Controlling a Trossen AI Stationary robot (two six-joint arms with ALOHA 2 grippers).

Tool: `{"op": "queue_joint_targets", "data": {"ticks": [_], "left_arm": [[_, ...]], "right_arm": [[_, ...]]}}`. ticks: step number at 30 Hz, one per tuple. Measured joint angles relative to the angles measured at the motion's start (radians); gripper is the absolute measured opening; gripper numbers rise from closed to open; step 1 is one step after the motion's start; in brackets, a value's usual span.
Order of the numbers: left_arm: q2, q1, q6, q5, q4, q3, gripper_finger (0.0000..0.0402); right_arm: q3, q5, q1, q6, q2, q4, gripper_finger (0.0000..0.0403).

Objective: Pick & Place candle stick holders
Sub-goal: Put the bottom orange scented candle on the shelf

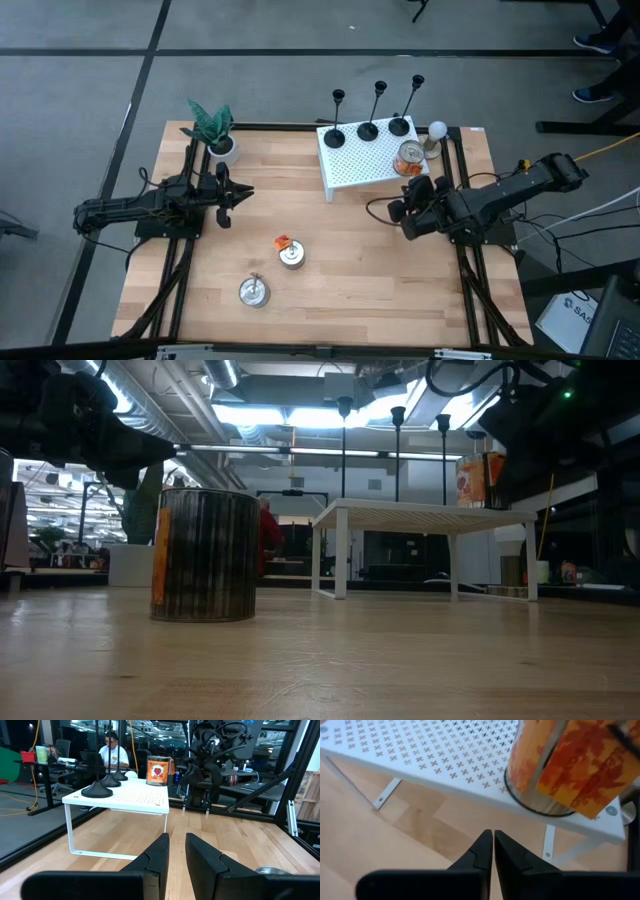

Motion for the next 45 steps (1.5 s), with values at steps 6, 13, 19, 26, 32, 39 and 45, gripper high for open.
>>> {"op": "queue_joint_targets", "data": {"ticks": [6,13,19,26,32,39,45], "left_arm": [[0.000,0.000,0.000,0.000,0.000,0.000,0.0059],[0.000,0.000,0.000,0.000,0.000,0.000,0.0059],[0.000,0.000,0.000,0.000,0.000,0.000,0.0059],[0.000,0.000,0.000,0.000,0.000,0.000,0.0059],[0.000,0.000,0.000,0.000,0.000,0.000,0.0059],[0.000,0.000,0.000,0.000,0.000,0.000,0.0059],[0.000,0.000,0.000,0.000,0.000,0.000,0.0059]], "right_arm": [[0.000,0.054,-0.002,-0.001,0.000,-0.005,0.0025],[0.000,0.065,-0.035,-0.022,0.000,-0.016,0.0025],[0.000,0.090,-0.051,-0.026,0.000,-0.023,0.0025],[0.000,0.120,-0.065,-0.052,0.000,-0.024,0.0026],[0.000,0.122,-0.089,-0.078,0.000,-0.024,0.0026],[0.000,0.123,-0.121,-0.129,0.000,-0.024,0.0026],[0.000,0.123,-0.157,-0.183,0.000,-0.024,0.0026]]}}
